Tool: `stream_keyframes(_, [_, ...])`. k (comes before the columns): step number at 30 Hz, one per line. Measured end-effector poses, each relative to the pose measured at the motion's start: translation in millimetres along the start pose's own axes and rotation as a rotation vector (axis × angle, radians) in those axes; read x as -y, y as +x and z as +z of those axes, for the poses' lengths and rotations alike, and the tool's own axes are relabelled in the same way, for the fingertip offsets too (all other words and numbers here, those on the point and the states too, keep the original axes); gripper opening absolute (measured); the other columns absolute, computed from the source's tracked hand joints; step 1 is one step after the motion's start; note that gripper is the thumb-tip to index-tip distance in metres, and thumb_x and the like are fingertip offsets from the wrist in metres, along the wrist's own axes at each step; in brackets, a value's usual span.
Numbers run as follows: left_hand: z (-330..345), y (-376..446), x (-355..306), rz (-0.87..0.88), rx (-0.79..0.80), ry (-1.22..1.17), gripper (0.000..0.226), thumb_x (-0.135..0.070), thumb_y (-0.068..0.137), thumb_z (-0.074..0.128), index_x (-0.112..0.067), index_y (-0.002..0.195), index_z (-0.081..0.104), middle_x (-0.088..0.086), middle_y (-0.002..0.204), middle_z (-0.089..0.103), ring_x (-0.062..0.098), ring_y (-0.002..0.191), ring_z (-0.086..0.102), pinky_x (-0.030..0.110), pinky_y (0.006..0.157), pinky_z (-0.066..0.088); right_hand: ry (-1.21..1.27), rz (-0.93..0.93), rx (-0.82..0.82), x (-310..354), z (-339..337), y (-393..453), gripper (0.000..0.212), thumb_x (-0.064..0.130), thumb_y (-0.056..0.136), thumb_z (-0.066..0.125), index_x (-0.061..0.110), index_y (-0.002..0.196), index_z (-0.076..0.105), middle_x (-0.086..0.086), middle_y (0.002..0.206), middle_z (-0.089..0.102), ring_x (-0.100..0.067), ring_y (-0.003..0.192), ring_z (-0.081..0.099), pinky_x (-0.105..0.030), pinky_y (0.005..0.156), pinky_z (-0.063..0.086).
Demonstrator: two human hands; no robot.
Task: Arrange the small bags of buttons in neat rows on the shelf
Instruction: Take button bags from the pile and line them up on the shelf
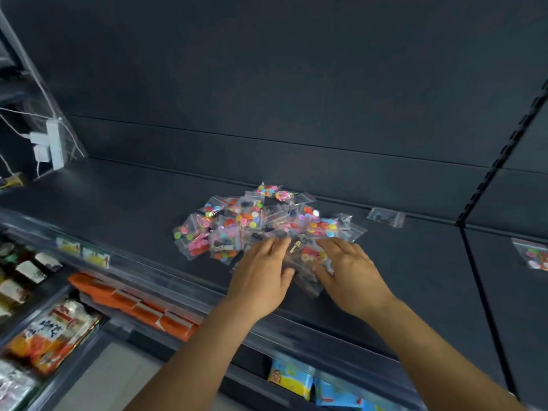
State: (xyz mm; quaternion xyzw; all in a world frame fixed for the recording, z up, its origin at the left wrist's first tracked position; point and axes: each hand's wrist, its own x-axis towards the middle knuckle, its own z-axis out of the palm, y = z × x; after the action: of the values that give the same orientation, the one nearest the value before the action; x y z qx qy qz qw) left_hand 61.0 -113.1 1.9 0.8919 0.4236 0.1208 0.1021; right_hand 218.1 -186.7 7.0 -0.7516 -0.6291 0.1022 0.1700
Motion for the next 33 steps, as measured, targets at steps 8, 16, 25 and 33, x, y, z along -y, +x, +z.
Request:
stream_keyframes(8, [10,23,22,0.148,0.067,-0.004,0.053,-0.037,0.098,0.043,-0.021,0.147,0.03,-0.003,0.147,0.038,0.018,0.136,0.03,0.035,0.112,0.027,-0.024,0.16,-0.026,14,19,22,0.049,0.03,0.094,0.049,0.02,0.141,0.038,0.002,0.142,0.043,-0.024,0.13,0.034,-0.035,0.108,0.032])
stream_keyframes(16, [20,27,21,0.161,-0.019,-0.06,0.045,-0.041,0.095,0.048,-0.019,0.135,0.049,-0.003,0.132,0.047,0.018,0.125,0.039,0.034,0.105,0.034,0.096,0.234,-0.102,12,17,33,0.034,0.029,0.089,0.061,0.023,0.122,0.059,-0.006,0.117,0.051,-0.025,0.119,0.038,-0.026,0.089,0.034])
stream_keyframes(25, [4,37,-2,-0.151,-0.055,-0.678,0.045,-0.031,0.088,0.065,-0.024,0.129,0.045,-0.013,0.102,0.058,0.0,0.088,0.056,0.011,0.071,0.044,0.678,0.351,-0.252,4,-5,44,0.018,0.028,0.082,0.071,0.015,0.077,0.06,0.007,0.066,0.06,-0.003,0.056,0.052,-0.013,0.055,0.042])
stream_keyframes(33, [5,57,-15,-0.449,-0.058,-1.026,0.013,-0.028,0.092,0.059,-0.018,0.086,0.065,0.001,0.081,0.069,0.016,0.074,0.062,0.033,0.069,0.053,0.839,0.402,-0.099,4,-9,56,0.028,0.035,0.087,0.065,0.009,0.077,0.062,0.002,0.061,0.057,-0.007,0.048,0.045,-0.018,0.05,0.039])
